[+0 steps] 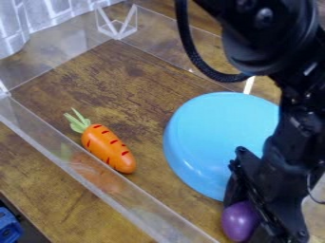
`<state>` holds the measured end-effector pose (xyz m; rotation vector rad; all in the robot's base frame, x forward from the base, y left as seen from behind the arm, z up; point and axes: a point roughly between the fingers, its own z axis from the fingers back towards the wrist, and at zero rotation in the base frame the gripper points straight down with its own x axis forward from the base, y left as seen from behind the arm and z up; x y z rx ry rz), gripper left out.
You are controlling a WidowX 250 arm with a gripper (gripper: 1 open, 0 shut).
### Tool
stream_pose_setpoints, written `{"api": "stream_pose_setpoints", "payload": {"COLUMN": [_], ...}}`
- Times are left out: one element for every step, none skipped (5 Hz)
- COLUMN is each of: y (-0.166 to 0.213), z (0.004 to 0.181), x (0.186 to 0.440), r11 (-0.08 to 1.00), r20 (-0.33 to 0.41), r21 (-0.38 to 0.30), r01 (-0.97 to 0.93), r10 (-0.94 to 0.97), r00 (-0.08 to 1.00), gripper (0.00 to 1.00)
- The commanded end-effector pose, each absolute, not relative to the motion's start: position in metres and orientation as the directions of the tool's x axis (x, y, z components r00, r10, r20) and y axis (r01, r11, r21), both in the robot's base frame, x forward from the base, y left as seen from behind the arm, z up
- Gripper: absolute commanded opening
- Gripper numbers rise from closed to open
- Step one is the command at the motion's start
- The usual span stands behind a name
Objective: Put the purple eggplant on the blue tray
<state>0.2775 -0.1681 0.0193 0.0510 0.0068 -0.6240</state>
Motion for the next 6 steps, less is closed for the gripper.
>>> {"api": "stream_pose_setpoints", "payload": {"y": [-0.173,-0.171,-0.169,-0.167,-0.165,-0.163], "z": [0.032,0.035,0.038,0.042,0.045,0.045], "x": [0.284,0.286,0.289,0.292,0.295,0.298], "r11": [0.800,0.793,0.785,0.775,0.758,0.742], "r20": [0.018,0.013,0.009,0.004,-0.001,-0.008], "r21": [0.056,0.064,0.070,0.077,0.085,0.093], "r01": [0.598,0.606,0.615,0.628,0.646,0.664], "r10": [-0.599,-0.608,-0.617,-0.630,-0.649,-0.667], "r00": [0.800,0.794,0.787,0.777,0.761,0.745], "gripper": [0.00,0.00,0.00,0.00,0.00,0.00]}}
